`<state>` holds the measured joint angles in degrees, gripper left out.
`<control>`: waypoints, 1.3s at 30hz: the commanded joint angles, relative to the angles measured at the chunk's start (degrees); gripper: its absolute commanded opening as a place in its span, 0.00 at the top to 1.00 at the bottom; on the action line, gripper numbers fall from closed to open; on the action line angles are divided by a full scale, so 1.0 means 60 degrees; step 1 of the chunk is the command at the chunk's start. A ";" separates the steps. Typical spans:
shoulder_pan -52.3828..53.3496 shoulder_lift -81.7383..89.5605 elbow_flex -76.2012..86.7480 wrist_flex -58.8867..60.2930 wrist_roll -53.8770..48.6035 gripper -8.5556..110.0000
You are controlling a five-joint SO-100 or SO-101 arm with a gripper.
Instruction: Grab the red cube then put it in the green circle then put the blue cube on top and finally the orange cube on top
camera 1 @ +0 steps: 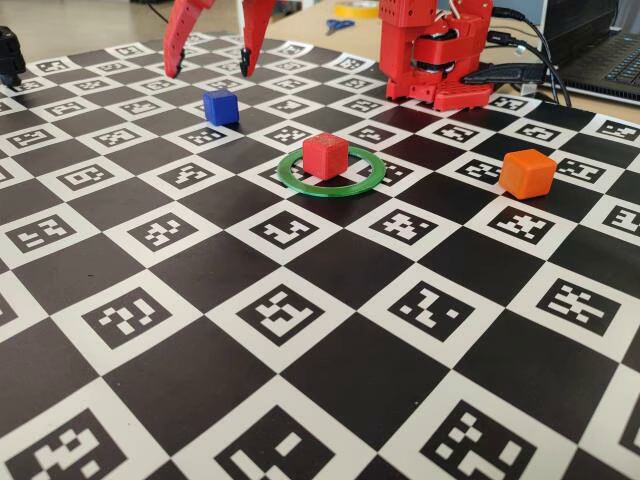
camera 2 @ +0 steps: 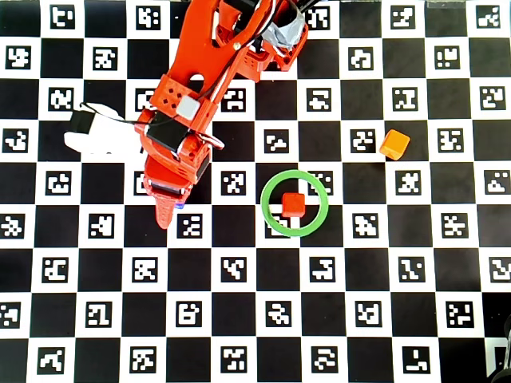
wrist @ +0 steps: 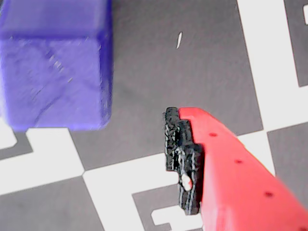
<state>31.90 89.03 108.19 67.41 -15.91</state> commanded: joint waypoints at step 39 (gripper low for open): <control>0.0176 -0.0967 -0.0029 -0.1494 -0.0161 0.65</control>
<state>31.90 82.53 109.51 58.80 -16.61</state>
